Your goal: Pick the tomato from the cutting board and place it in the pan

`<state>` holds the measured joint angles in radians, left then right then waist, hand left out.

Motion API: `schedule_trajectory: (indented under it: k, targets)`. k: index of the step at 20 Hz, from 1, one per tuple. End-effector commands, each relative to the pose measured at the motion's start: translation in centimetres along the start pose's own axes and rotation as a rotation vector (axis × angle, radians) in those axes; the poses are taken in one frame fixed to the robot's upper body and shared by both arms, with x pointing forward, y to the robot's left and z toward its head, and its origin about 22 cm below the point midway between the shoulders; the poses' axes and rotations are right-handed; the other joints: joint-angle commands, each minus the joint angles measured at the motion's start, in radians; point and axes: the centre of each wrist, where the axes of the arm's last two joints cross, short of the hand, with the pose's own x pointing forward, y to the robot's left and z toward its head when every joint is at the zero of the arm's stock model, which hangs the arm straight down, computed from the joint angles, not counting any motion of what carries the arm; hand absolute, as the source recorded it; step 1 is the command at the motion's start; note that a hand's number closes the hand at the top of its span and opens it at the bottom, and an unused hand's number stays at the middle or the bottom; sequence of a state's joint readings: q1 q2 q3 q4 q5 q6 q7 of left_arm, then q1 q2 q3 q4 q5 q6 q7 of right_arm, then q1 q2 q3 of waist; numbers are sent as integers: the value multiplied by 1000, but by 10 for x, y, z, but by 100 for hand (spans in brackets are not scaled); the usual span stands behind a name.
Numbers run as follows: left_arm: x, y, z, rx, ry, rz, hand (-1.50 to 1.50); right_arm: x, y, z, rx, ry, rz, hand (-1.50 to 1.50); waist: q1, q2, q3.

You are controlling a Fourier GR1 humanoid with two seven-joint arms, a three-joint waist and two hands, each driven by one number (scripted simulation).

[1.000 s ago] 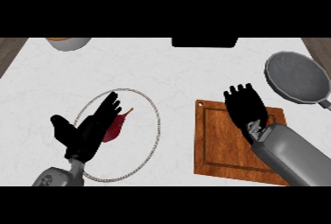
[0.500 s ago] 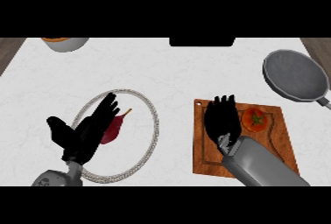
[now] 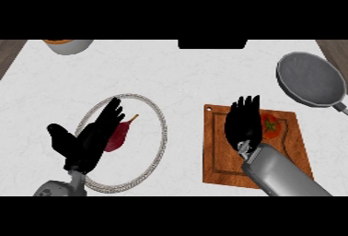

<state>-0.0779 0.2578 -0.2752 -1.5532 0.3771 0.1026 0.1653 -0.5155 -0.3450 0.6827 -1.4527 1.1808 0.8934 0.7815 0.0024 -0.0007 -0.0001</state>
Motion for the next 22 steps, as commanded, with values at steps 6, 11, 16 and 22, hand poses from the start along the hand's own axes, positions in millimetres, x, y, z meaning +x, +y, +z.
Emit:
schedule_trajectory:
  k: [6,11,16,22]
  targets:
    - [-11,-9,-10,-1,11,10,0,-21,25,-11,20,41,20,-150,-3,1,0]
    - [12,-4,0,-6,11,-2,0,-36,32,-33,-20,59,25,-150,2,1,0]
    - [-10,5,1,0,8,-7,0,-38,40,-41,-87,-14,79,150,5,2,0]
    - [-10,-5,9,-12,-3,4,0,-25,56,-42,-162,-47,154,150,2,0,0]
